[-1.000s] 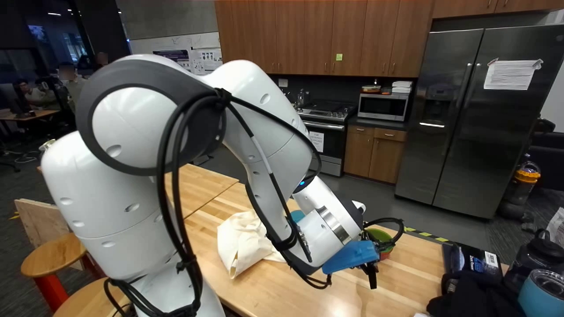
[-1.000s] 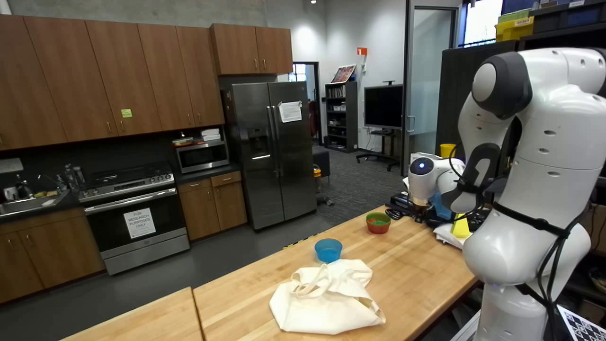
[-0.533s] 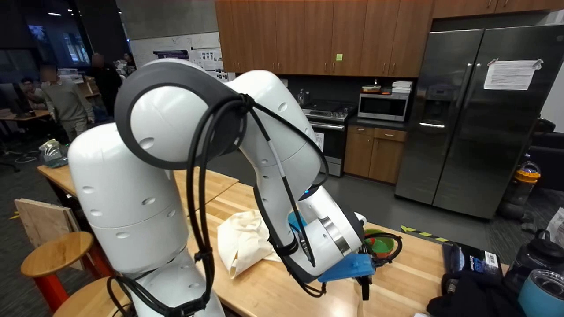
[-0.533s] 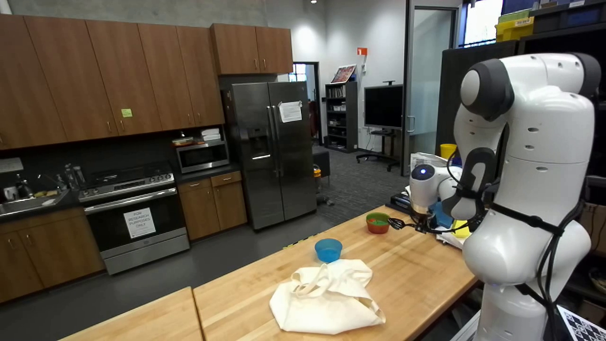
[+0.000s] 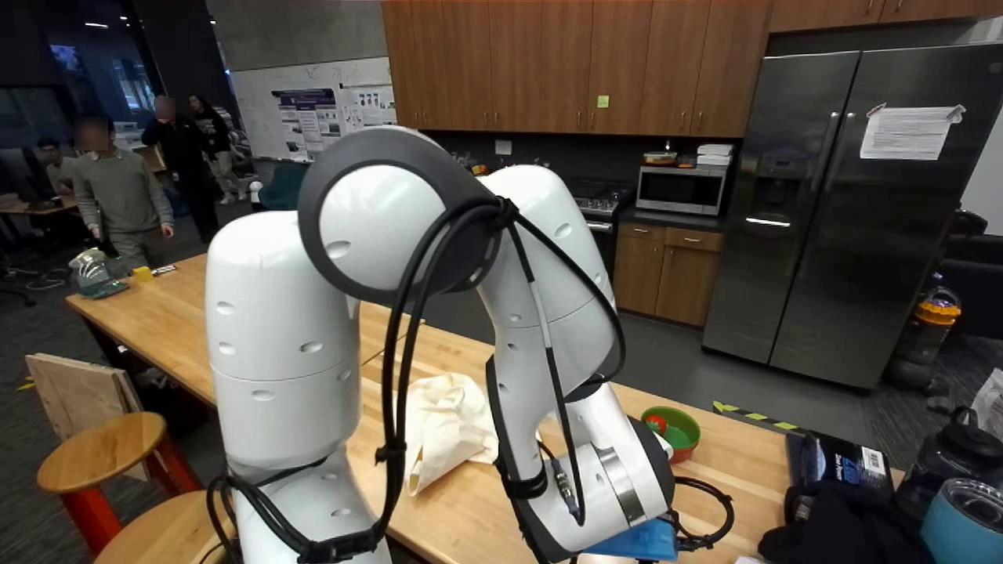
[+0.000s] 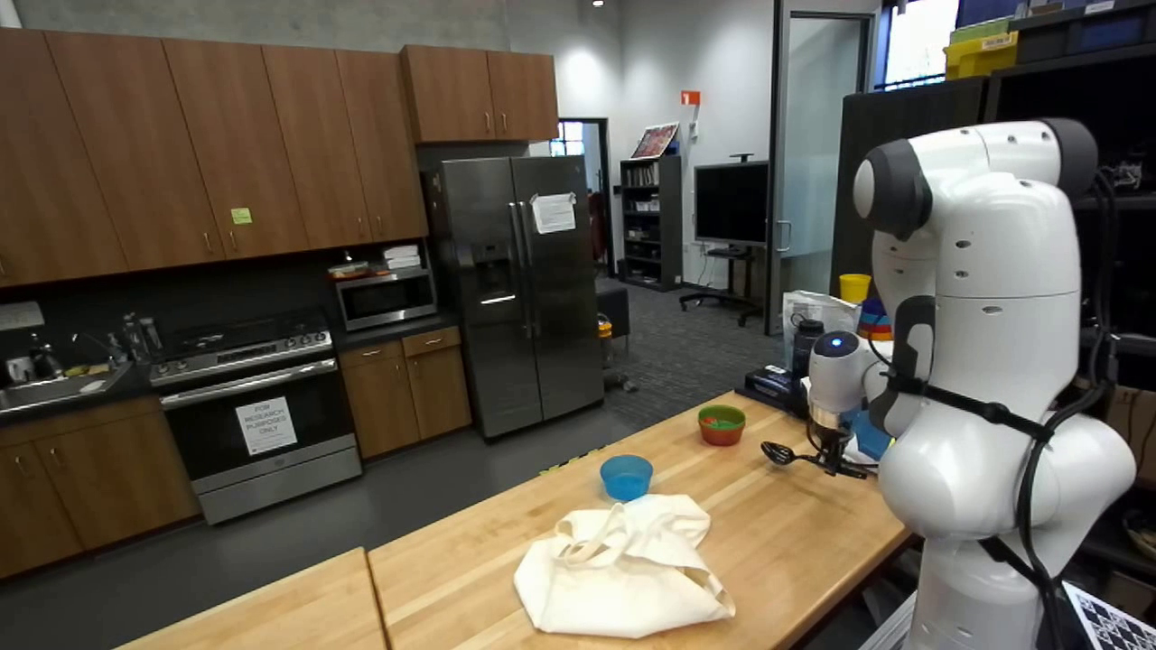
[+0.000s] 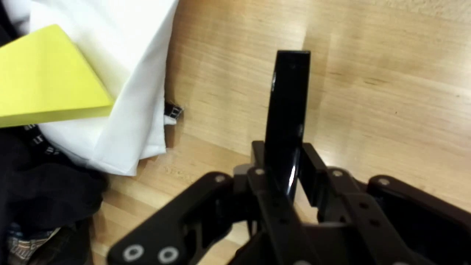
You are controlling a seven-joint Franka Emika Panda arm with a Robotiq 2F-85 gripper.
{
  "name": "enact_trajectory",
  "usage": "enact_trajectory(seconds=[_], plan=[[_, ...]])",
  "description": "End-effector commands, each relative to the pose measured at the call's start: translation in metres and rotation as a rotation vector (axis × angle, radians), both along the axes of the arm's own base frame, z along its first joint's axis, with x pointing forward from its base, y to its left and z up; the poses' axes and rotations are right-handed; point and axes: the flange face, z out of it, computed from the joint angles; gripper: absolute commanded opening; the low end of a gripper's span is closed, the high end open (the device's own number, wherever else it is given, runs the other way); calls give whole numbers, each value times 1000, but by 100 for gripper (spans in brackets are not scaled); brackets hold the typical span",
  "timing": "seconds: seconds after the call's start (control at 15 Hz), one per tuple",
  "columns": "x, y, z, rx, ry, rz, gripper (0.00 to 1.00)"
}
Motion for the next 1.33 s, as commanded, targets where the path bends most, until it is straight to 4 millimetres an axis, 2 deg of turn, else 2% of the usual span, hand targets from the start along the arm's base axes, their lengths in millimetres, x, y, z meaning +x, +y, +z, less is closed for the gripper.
enact_trajectory(seconds=[0.0,0.13,0.47,0.53,0.73,0.87,1.13,1.2,1.27], plan=[[10,-11,3,8,-37,51,51],[19,-13,9,-13,-48,91,61],[30,-18,24,-55,-69,150,95],[31,-15,28,-61,-74,170,99],[35,-5,38,-90,-73,256,100],[36,5,56,-99,-110,325,100],[35,20,104,-111,-222,458,100],[35,23,110,-121,-232,470,100],[44,16,89,-101,-196,430,100]])
